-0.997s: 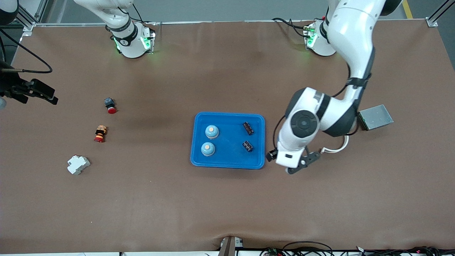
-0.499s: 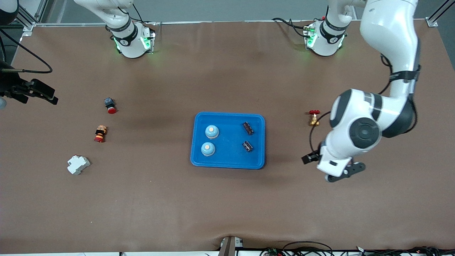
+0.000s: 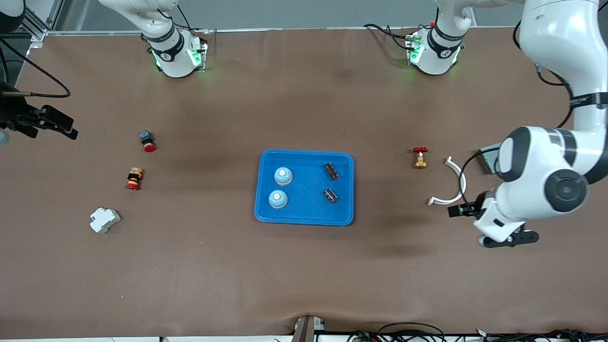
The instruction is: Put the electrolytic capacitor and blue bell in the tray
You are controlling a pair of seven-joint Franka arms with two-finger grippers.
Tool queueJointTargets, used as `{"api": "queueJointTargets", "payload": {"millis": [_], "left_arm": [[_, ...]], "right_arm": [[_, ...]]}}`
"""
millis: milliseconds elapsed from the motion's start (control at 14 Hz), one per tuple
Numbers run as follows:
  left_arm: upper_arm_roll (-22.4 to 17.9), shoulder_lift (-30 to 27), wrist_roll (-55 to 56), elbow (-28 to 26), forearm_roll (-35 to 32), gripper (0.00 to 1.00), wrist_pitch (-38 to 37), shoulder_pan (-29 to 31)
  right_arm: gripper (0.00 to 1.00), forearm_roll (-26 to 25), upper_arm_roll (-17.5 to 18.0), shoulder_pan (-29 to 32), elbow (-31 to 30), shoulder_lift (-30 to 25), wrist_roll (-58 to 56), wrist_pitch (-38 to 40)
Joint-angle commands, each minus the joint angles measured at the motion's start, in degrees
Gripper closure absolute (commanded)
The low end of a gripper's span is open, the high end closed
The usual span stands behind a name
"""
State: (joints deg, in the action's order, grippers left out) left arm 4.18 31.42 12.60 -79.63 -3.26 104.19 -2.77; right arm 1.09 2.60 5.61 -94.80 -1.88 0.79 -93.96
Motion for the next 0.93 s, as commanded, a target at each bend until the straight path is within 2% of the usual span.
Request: {"api": "queueJointTargets", "payload": {"millis": [0, 427, 855], "left_arm": [[0.7, -4.2, -4.3, -1.1, 1.1, 0.0, -4.2, 2.1], [-0.1, -12.0, -4.7, -1.3, 1.1, 0.0, -4.9, 2.2], [0.2, -22.9, -4.6, -5.0, 1.1, 0.0, -5.7, 2.0]], "right_arm": [[0.0, 0.6, 0.0, 0.4, -1.8, -2.0, 0.8, -0.5], [0.0, 0.6, -0.1, 0.5, -1.7, -2.2, 0.7, -0.3], [0.0, 0.6, -0.1, 0.5, -1.5, -2.2, 0.7, -0.4]]}}
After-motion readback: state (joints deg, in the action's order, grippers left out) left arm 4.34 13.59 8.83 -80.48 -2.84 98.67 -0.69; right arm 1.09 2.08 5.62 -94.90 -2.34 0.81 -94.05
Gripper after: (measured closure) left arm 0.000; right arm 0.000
